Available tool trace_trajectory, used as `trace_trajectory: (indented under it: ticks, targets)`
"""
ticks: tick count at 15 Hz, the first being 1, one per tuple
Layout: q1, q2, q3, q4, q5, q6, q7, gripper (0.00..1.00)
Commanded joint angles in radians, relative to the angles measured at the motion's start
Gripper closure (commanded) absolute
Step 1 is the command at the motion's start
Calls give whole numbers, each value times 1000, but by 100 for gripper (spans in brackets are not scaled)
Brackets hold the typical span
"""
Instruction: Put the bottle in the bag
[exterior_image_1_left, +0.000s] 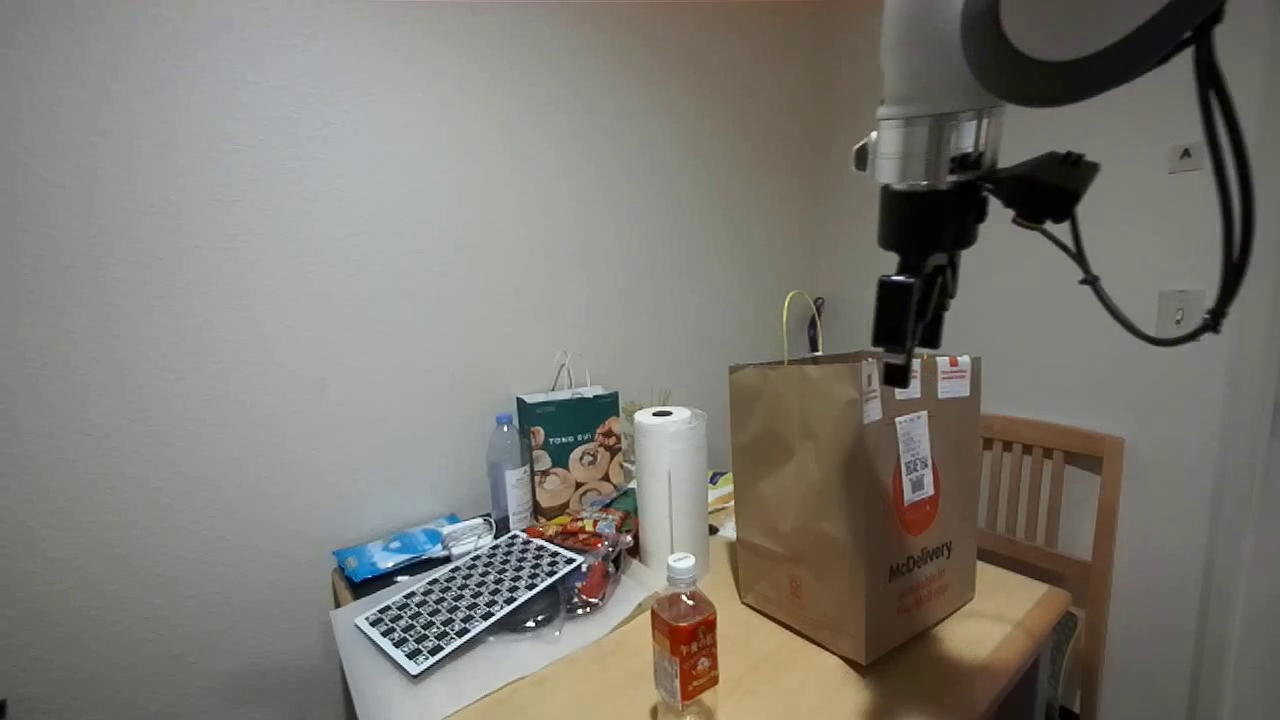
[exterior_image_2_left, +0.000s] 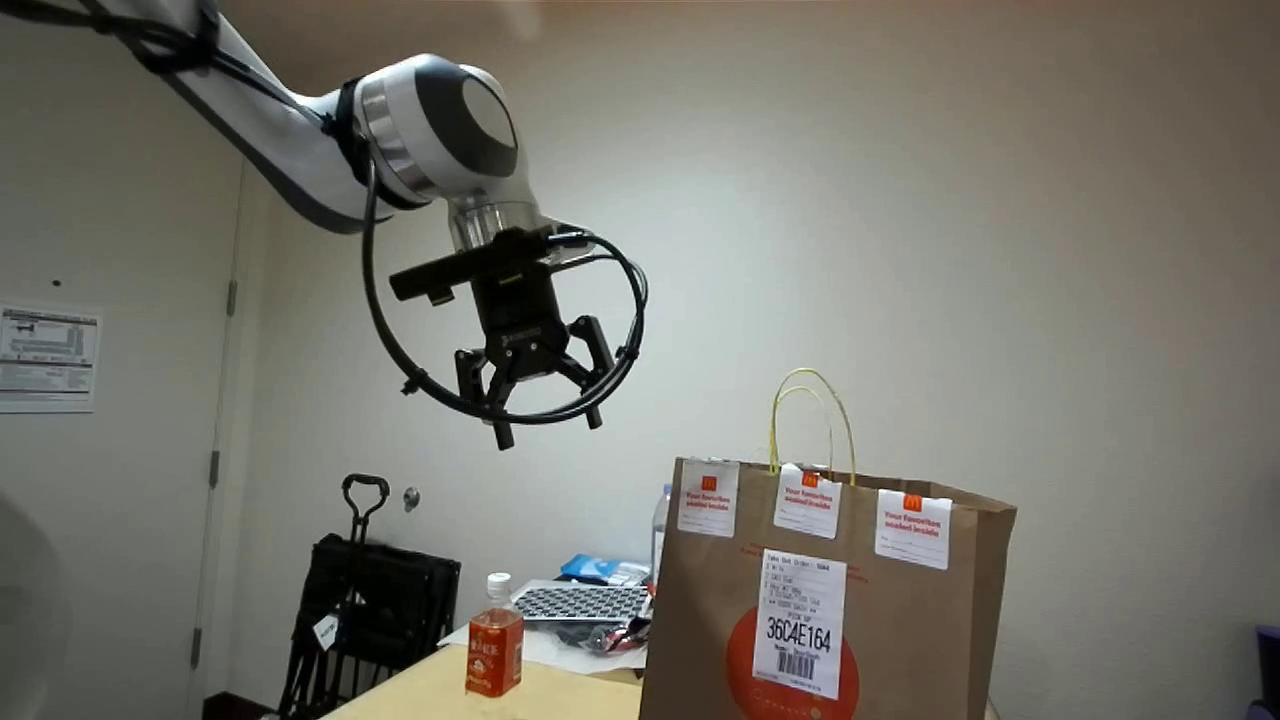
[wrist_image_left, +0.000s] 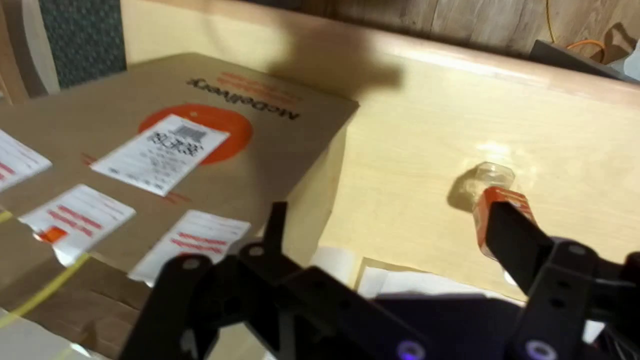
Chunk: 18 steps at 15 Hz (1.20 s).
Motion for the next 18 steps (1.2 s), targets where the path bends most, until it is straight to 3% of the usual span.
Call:
trace_trajectory:
  ticks: [1,4,5,11,14,18]
  targets:
    - [46,243,50,167,-1,75,-29,0]
    - [58,367,88,290,-40,65,-22,0]
    - [60,282,75,201,-11,74,-1,0]
    - [61,310,76,227,-12,73,0,0]
    - [87,333,55,213,164,68,-10,0]
    - [85,380,74,187,256,53,70,0]
